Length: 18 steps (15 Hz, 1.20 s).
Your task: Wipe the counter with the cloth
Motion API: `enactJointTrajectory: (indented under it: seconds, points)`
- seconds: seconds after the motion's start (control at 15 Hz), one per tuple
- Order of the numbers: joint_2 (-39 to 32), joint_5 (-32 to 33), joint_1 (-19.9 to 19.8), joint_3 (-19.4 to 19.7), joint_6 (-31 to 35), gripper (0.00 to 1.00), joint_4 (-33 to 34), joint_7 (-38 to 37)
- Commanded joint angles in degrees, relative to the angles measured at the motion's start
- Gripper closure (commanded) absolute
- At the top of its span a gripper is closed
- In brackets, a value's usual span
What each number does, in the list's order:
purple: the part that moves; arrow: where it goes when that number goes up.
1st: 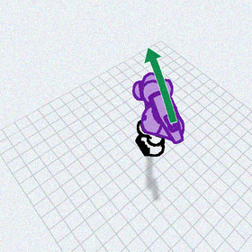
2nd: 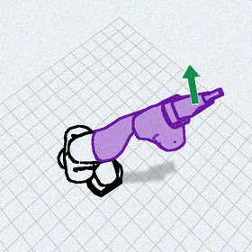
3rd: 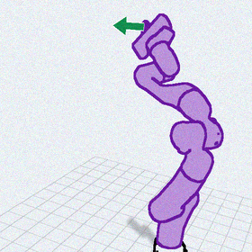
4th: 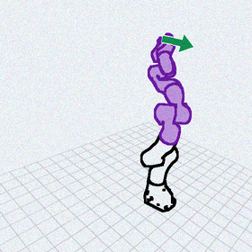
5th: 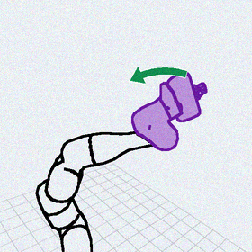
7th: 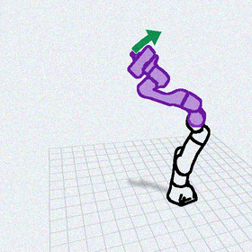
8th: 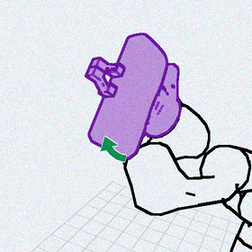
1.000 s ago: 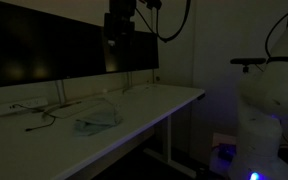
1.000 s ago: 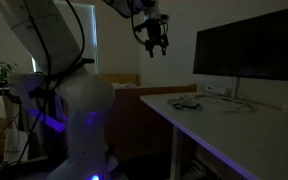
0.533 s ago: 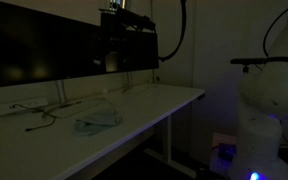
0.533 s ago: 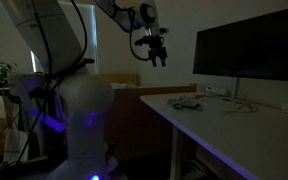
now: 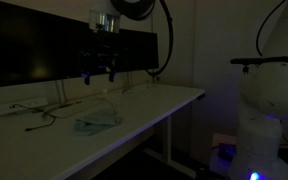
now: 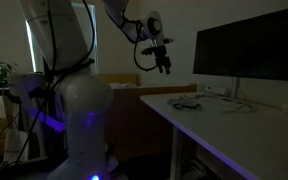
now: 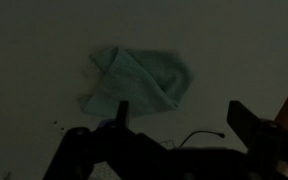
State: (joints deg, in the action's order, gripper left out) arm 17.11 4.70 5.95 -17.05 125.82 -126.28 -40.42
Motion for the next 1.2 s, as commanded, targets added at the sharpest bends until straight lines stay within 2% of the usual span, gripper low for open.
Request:
enactJointTrajectory:
  seconds: [0.0,0.47,0.8,1.13]
  points:
    - [-4.8,4.4,-1.3,-0.4,1.8,0.00,3.6,-3.4]
    - [-13.4,10.3,-0.3,1.8,0.9,0.00,11.8,-6.8]
    - [-19.8,11.2,0.5,5.2,-0.3,0.00,15.7,-8.2]
    - [-24.8,10.5,2.3,7.8,-0.1,0.00,16.8,-8.2]
